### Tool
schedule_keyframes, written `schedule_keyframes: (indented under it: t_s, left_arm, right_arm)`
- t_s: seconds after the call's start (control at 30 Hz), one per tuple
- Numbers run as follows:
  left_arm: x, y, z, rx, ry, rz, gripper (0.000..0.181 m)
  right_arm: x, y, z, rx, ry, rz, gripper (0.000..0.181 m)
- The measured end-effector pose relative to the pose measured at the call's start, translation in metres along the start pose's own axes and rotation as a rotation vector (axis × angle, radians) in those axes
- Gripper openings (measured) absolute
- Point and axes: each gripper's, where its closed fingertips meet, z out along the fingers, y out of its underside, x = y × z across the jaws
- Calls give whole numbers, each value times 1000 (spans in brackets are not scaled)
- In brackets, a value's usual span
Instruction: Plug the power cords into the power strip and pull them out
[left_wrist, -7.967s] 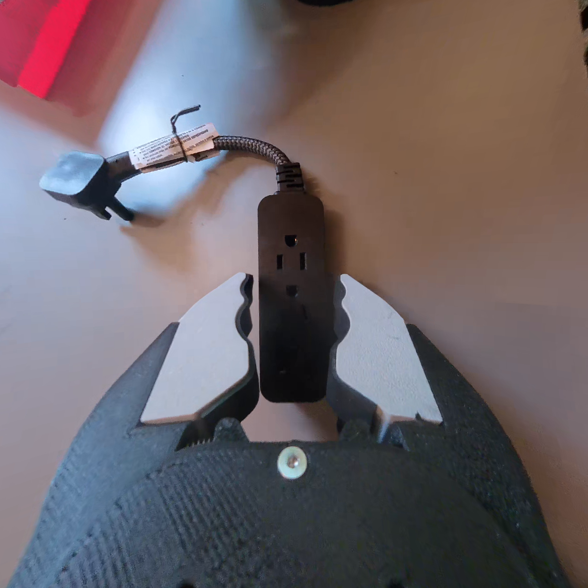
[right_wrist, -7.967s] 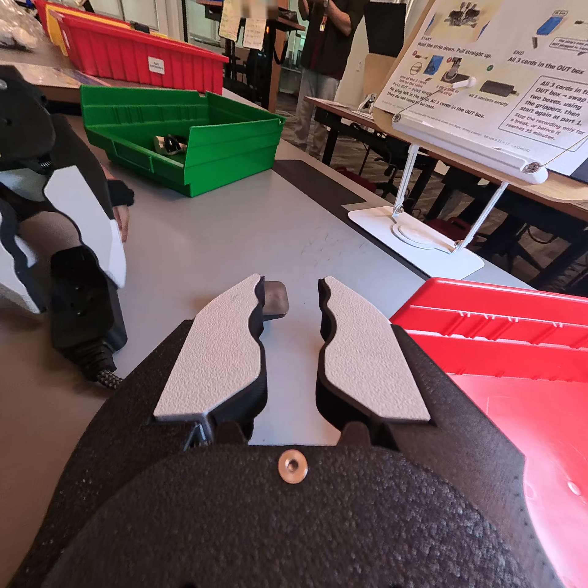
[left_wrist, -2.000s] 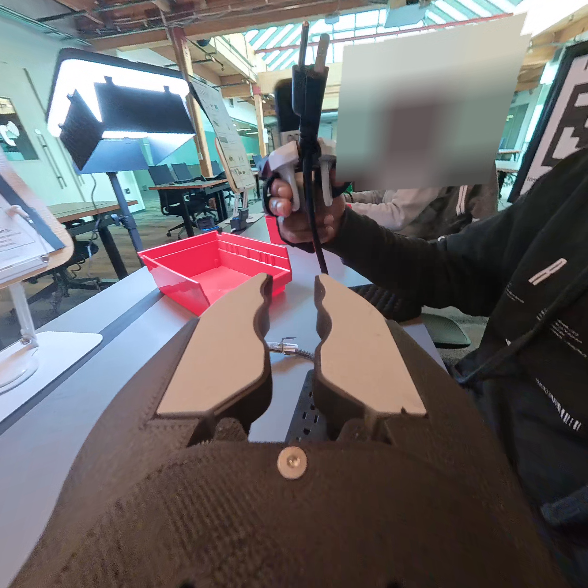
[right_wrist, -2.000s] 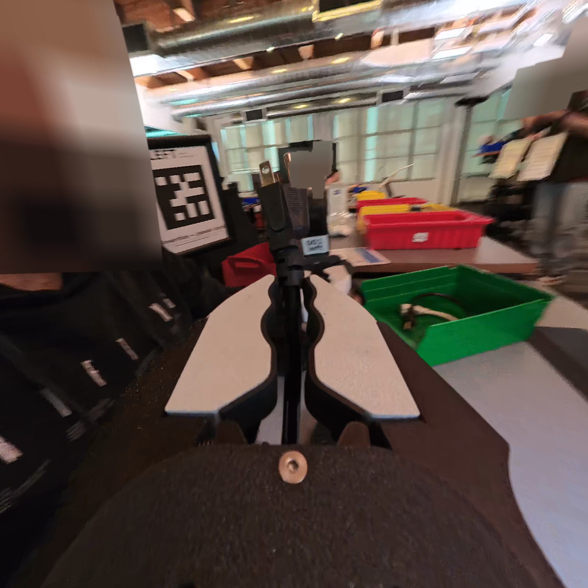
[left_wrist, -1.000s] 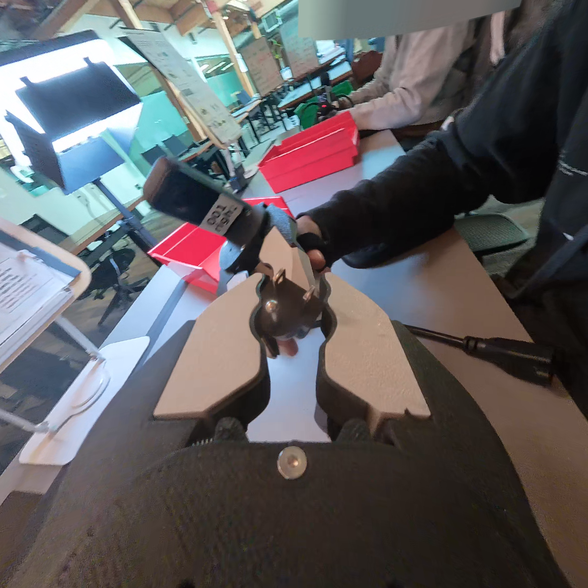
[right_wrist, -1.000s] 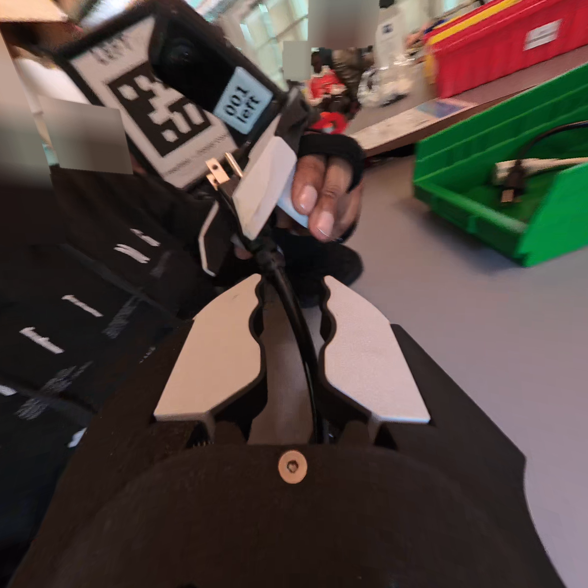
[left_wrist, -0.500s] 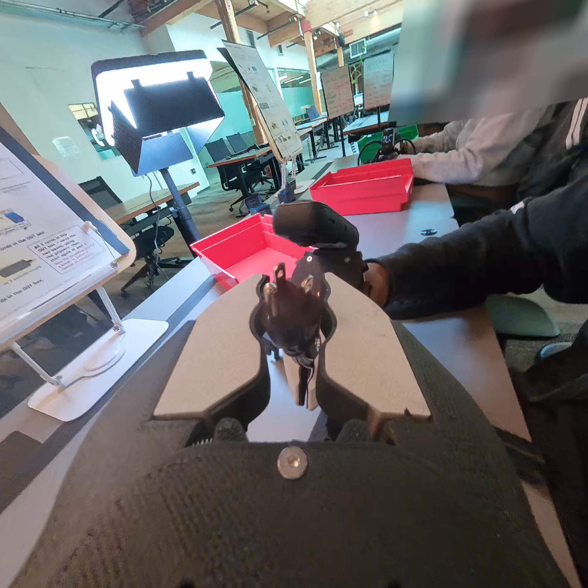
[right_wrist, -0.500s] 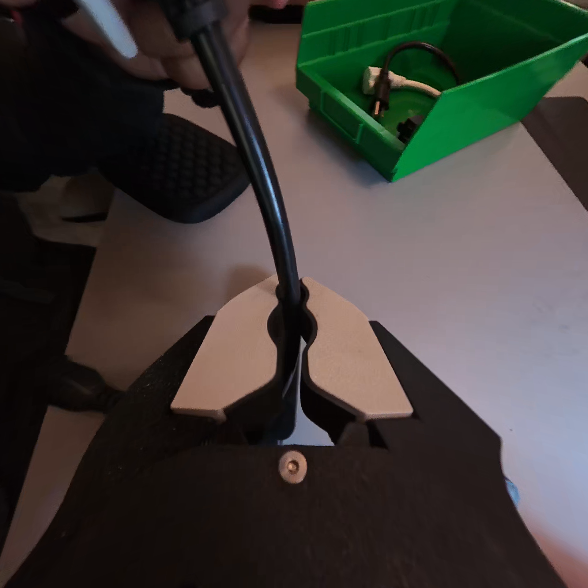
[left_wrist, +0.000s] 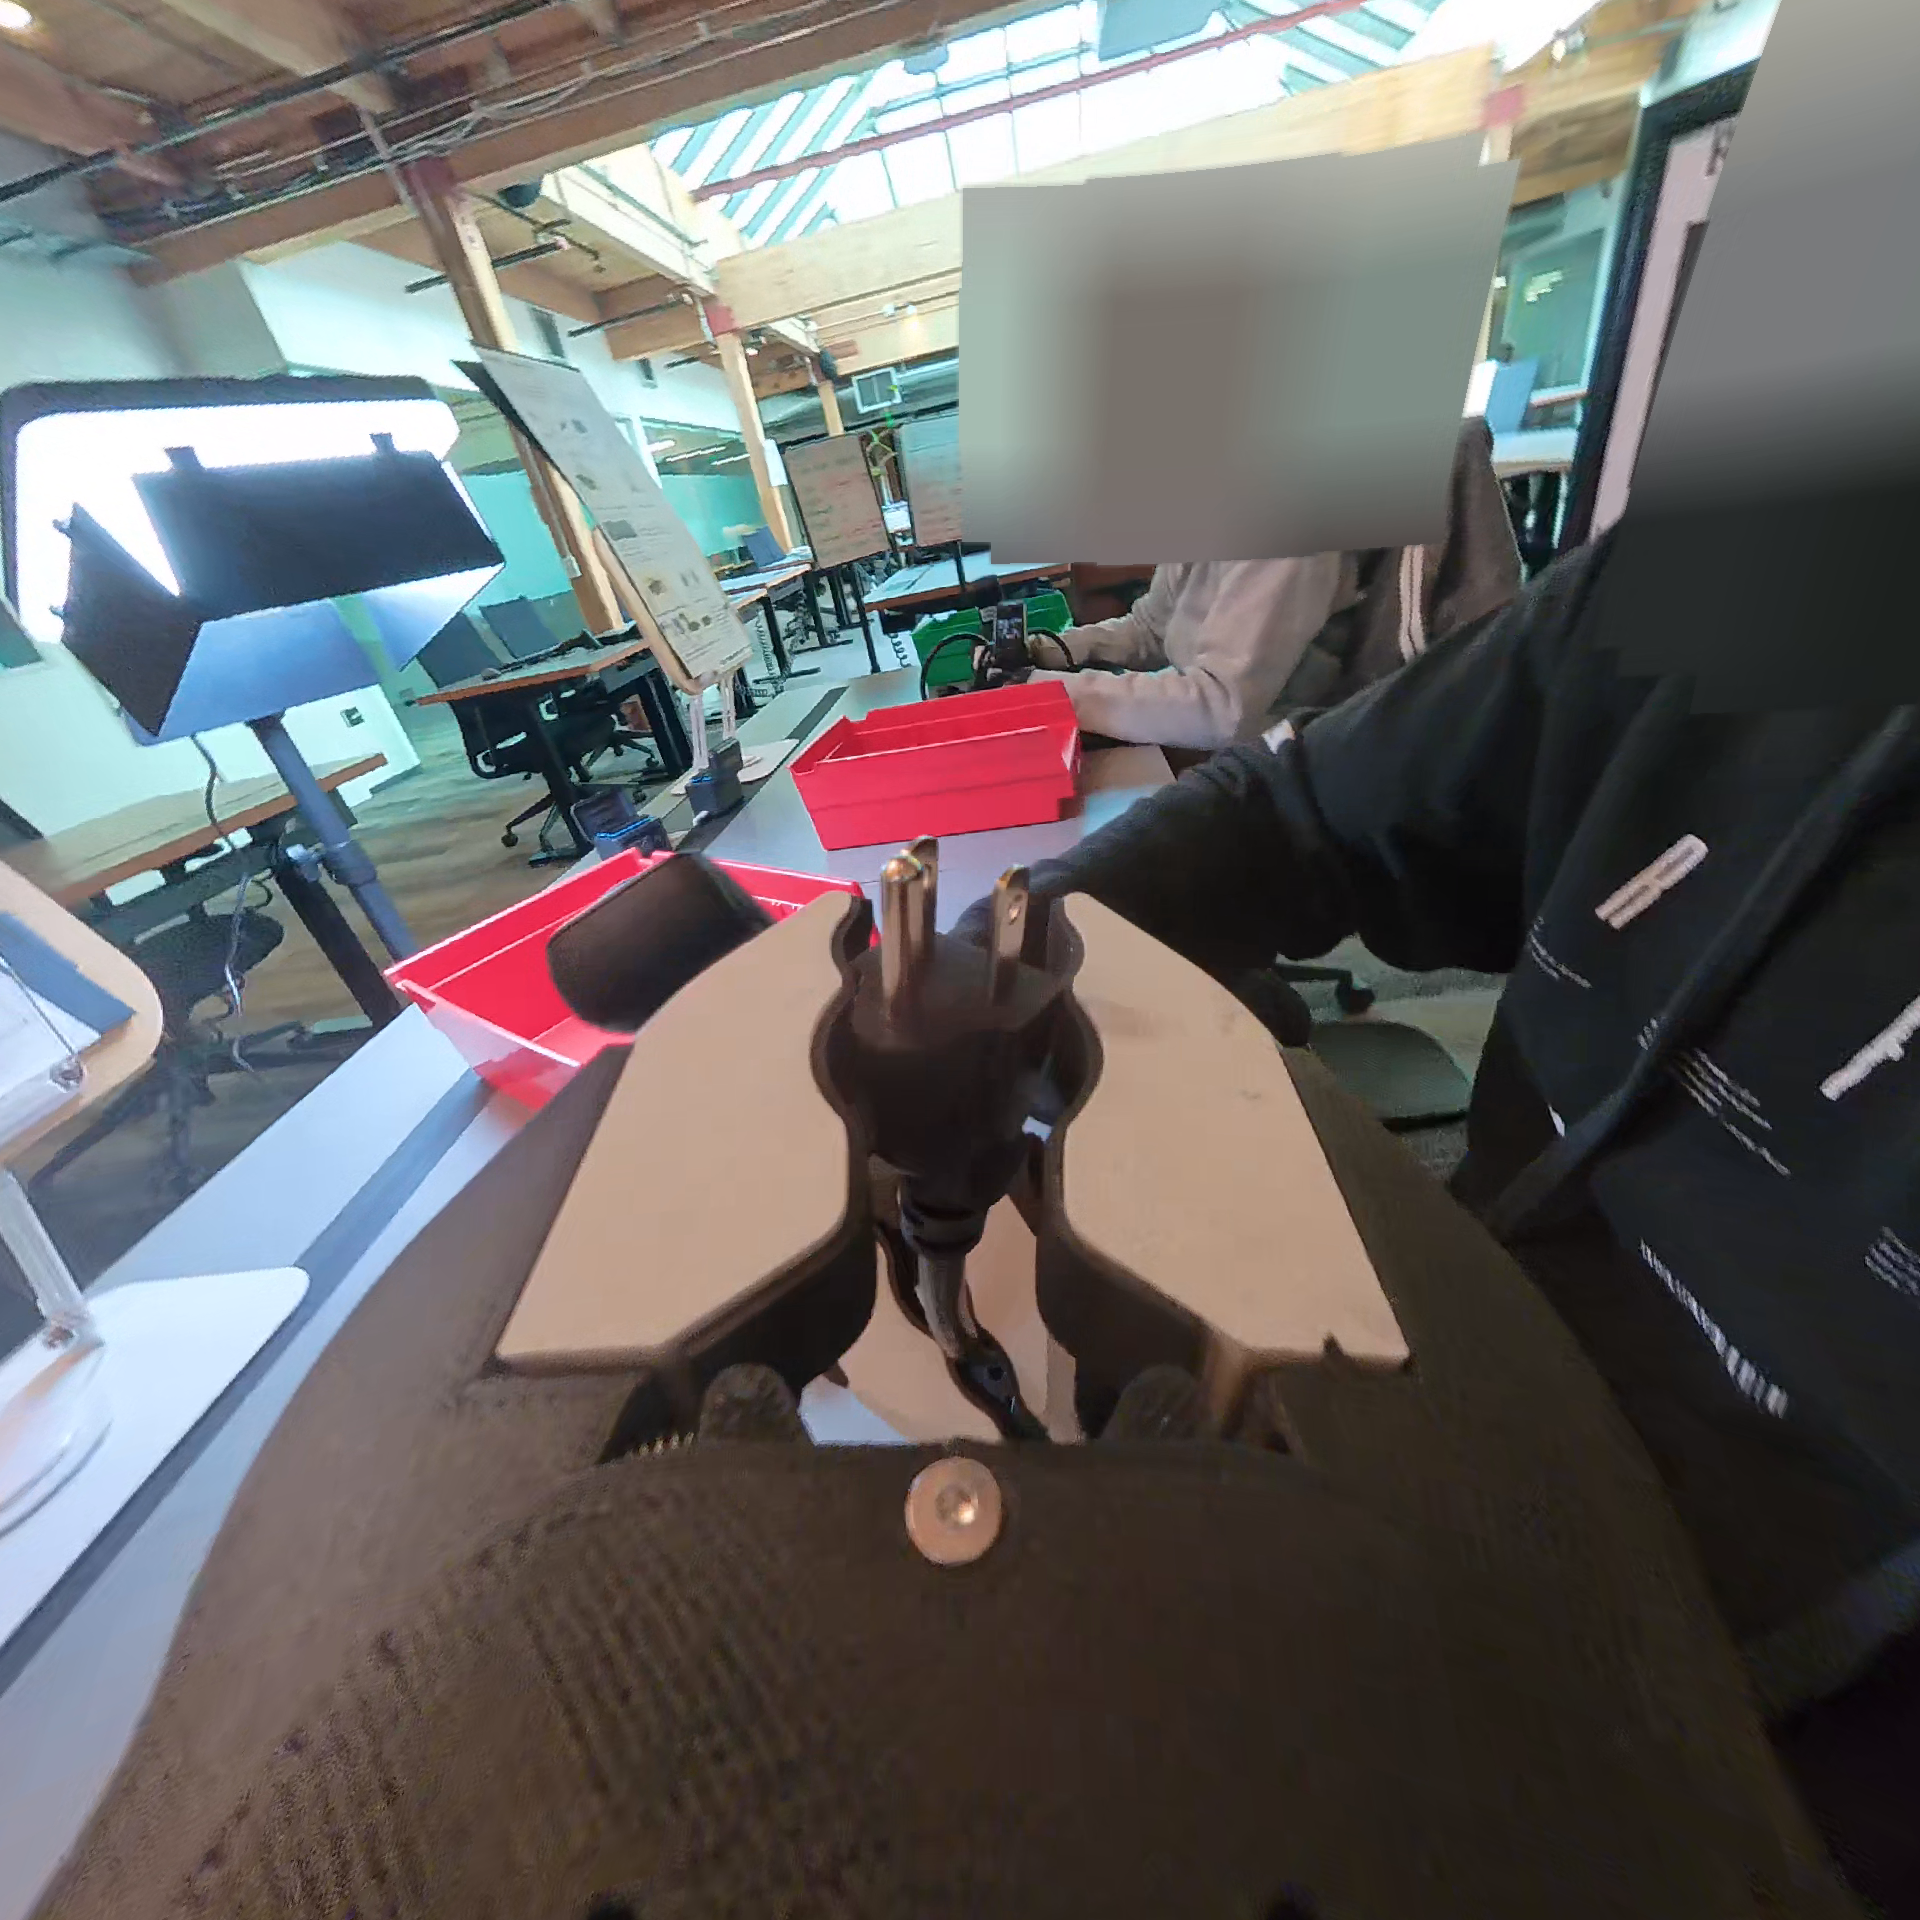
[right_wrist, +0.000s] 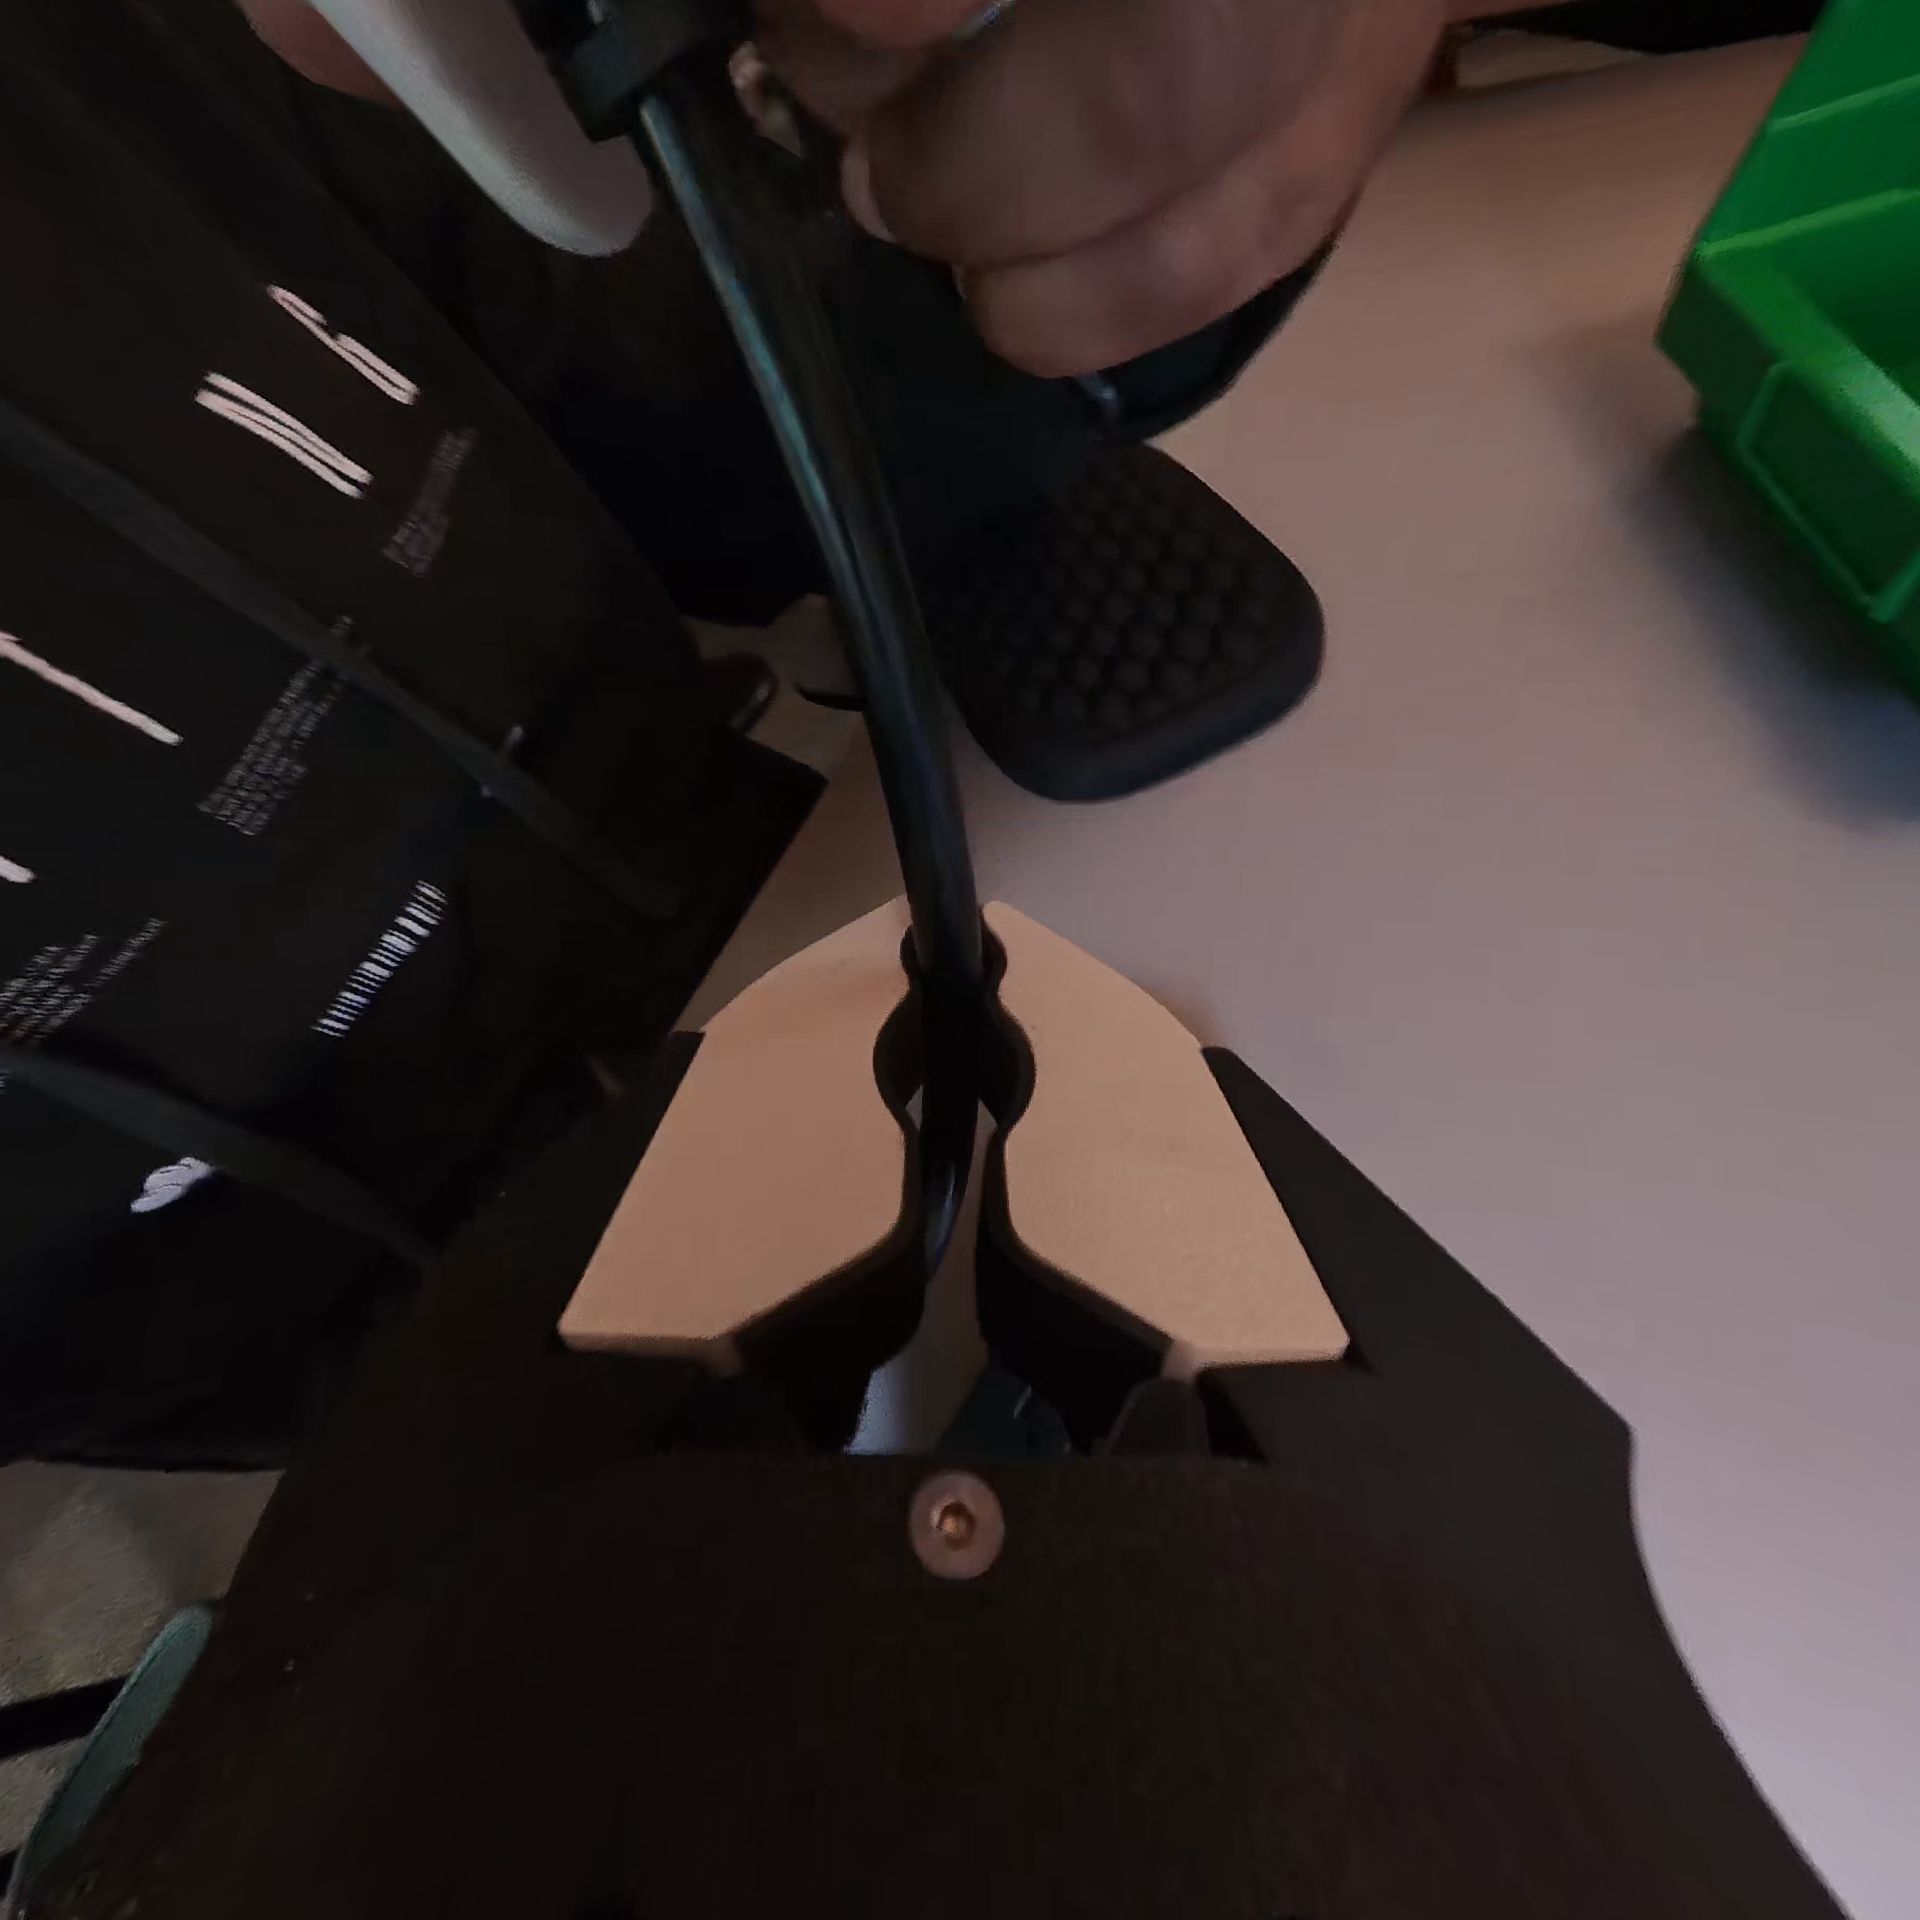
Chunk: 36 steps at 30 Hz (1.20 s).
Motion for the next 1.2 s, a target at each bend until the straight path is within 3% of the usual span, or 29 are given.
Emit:
schedule_keyframes:
  t_s: [0.17, 0.37, 0.5, 0.7, 1.03, 1.2]
  left_arm:
    - [18, -1, -13, -82, 129, 119, 34]
    - [26, 3, -17, -121, 238, 143, 23]
    - [19, 8, -10, -130, 177, 137, 23]
    - [7, 5, -3, -104, 101, 89, 22]
    - [-20, 6, -3, -98, -58, 56, 22]
    - [-61, 16, -24, -133, -227, -55, 21]
  right_arm:
    - [-13, -25, 5, 71, -239, -5, 3]
    - [-24, -26, 1, 66, -464, 46, 2]
    - [-23, -19, -3, 66, -452, 65, 2]
    - [-15, -21, -8, 130, -332, 59, 2]
    - [25, -39, -27, 286, 114, 0, 24]
    - [47, -38, -76, 394, 467, -5, 35]
